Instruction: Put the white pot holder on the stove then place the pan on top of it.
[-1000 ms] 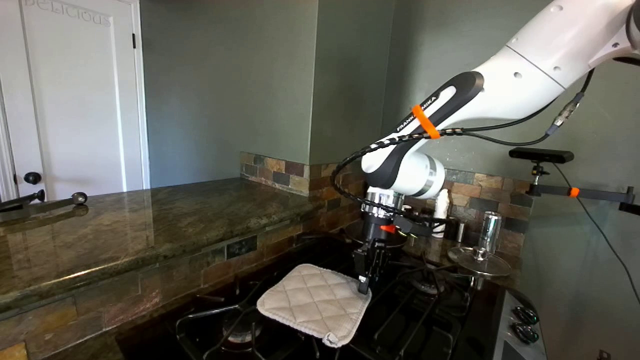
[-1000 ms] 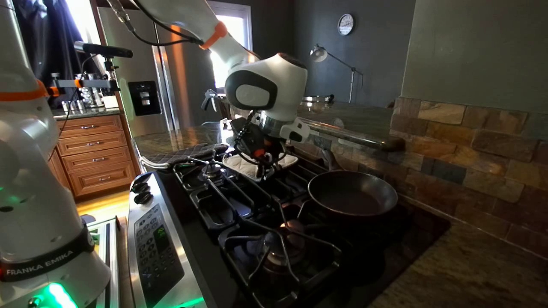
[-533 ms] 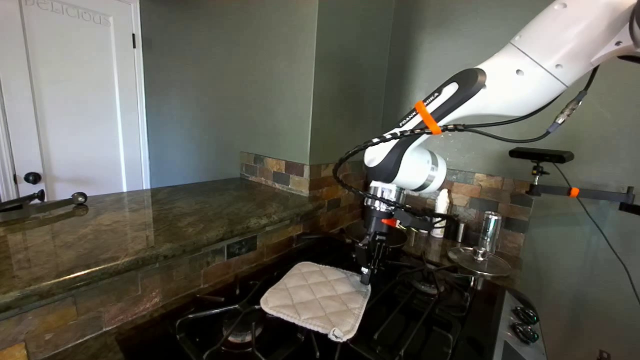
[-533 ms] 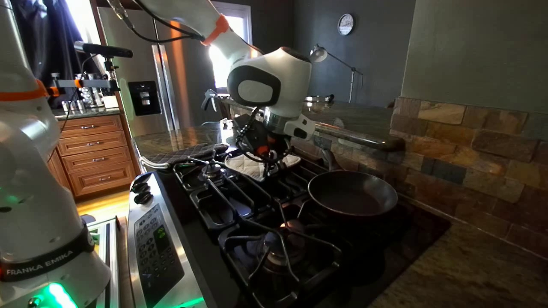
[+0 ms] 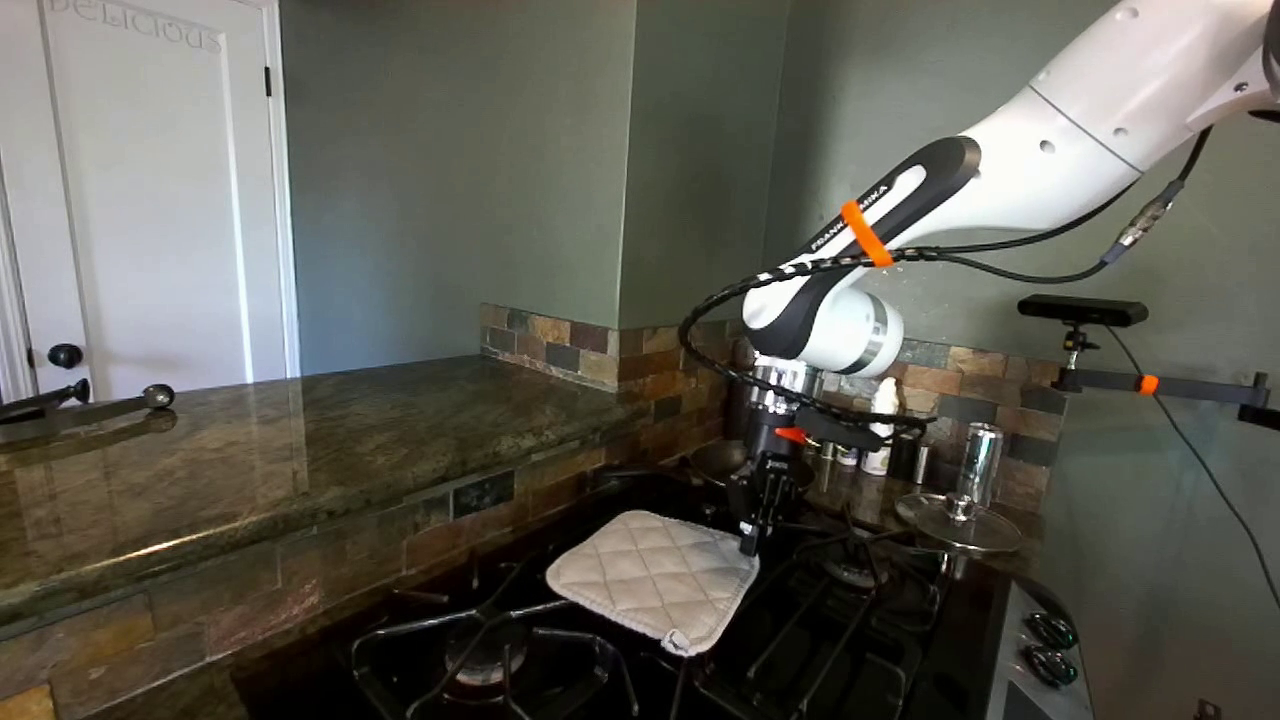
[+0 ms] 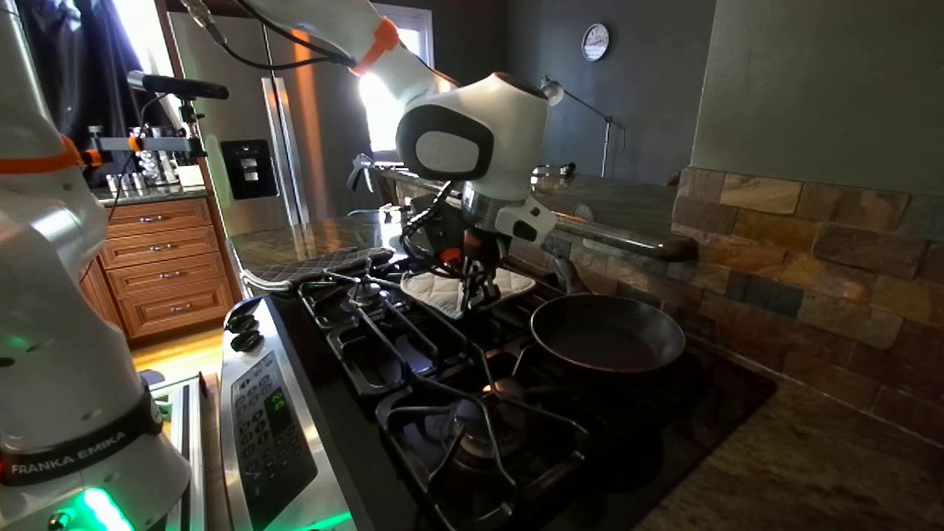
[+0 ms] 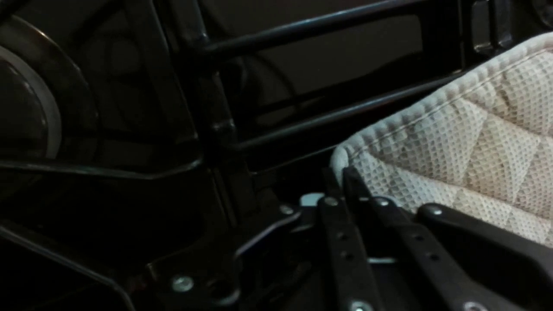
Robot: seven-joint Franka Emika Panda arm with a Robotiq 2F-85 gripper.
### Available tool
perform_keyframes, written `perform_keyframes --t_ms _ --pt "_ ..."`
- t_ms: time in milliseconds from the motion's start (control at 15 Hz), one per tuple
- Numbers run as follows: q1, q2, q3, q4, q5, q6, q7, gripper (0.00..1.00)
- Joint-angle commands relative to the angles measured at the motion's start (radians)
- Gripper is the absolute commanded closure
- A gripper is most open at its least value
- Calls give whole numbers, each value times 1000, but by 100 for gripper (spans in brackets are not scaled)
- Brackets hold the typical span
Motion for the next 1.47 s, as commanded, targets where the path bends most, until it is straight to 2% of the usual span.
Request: perform_keyframes --t_ms 0,200,933,1000,1067,1133,1400 --pt "-15 -29 -12 16 -67 -93 59 98" --pt "-21 -41 -20 25 -109 -123 98 98" --pt "-22 -45 -19 6 -220 -92 252 97" --pt "-23 -47 -19 4 -226 -93 257 67" --pt "-24 -51 -21 3 -220 -93 249 66" --pt "-26 -58 -23 3 -214 -92 246 60" --pt "-50 -113 -49 -3 -184 -70 230 31"
